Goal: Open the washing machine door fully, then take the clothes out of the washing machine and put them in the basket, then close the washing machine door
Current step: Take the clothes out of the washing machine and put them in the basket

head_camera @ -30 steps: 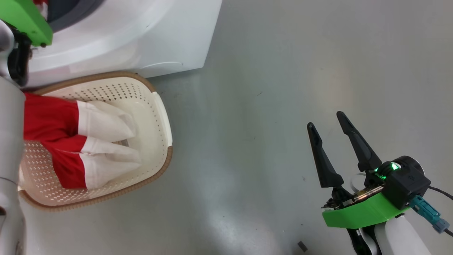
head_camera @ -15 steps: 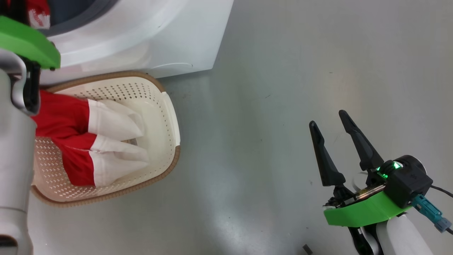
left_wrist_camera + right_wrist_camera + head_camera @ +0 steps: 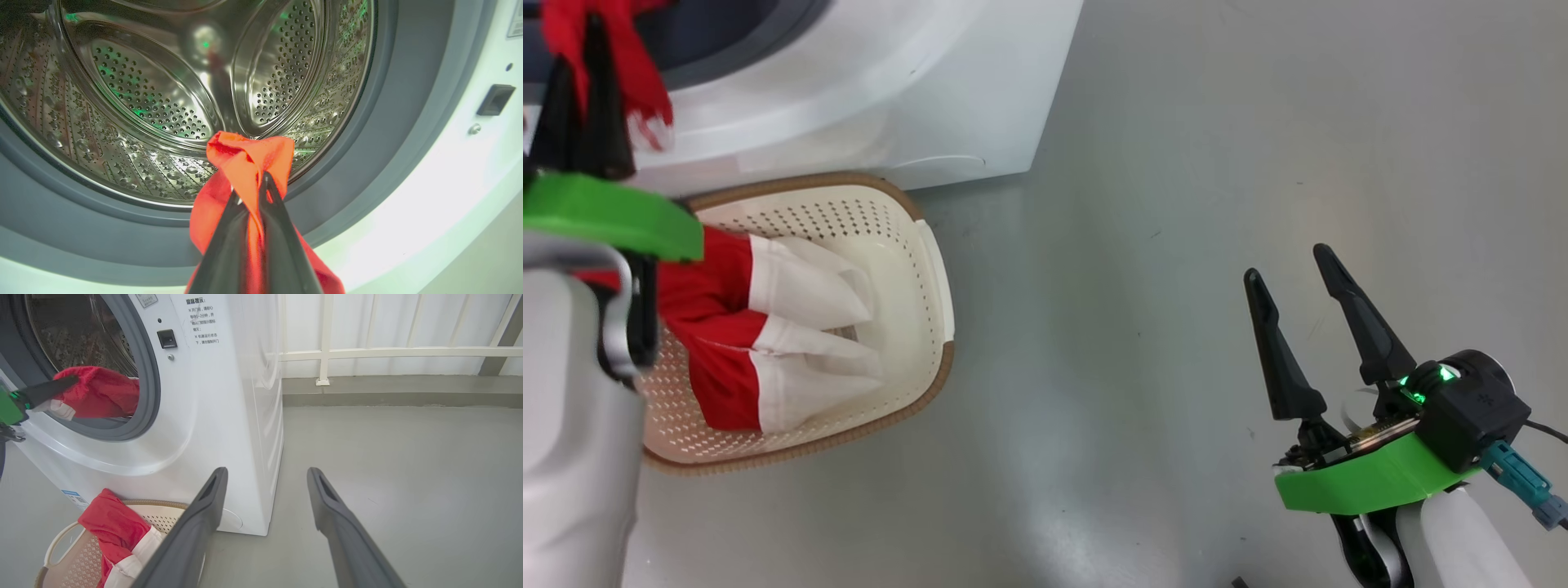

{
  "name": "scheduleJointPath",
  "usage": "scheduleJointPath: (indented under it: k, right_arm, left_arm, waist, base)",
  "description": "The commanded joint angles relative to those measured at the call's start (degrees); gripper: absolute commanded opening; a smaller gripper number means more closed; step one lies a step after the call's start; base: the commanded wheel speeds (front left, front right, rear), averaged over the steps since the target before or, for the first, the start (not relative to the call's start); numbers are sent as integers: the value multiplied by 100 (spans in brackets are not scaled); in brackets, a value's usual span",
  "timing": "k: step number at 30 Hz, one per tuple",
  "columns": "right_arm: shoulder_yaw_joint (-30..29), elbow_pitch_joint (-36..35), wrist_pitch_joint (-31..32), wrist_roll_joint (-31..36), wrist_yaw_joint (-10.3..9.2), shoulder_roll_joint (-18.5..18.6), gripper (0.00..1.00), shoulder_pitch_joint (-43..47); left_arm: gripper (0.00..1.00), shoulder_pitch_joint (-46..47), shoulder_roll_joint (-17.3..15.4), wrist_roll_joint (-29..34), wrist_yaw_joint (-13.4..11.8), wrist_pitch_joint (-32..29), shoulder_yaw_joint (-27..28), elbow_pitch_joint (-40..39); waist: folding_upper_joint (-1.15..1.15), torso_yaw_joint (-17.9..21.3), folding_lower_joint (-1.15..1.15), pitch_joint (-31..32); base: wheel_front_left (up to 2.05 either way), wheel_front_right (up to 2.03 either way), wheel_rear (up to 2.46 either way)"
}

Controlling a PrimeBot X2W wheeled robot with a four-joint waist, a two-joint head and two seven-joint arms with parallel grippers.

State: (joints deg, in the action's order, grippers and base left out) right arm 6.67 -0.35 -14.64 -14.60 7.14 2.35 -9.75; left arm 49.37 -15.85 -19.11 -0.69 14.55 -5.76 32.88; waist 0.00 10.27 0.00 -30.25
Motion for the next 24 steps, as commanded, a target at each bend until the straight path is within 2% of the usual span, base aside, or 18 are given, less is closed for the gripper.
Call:
scheduleJointPath:
  k: [1, 15, 24]
  right_arm:
    - [130, -115, -36, -1, 35, 53, 100, -35]
    - [9, -138, -36, 34, 35, 53, 100, -27]
    - [-141, -191, -36, 101, 35, 53, 100, 41]
  left_arm:
    - [0, -197, -326, -11, -79, 39, 184, -327]
    - [0, -1645, -285, 89, -609, -150, 164, -2137]
    - [0, -2207, -201, 90, -832, -256, 122, -2980]
  waist:
    - [0, -26, 0, 48]
    - [0, -175, 0, 332]
    - [0, -410, 0, 567]
  base:
    - [0, 0, 0]
    - [0, 0, 0]
    - [0, 0, 0]
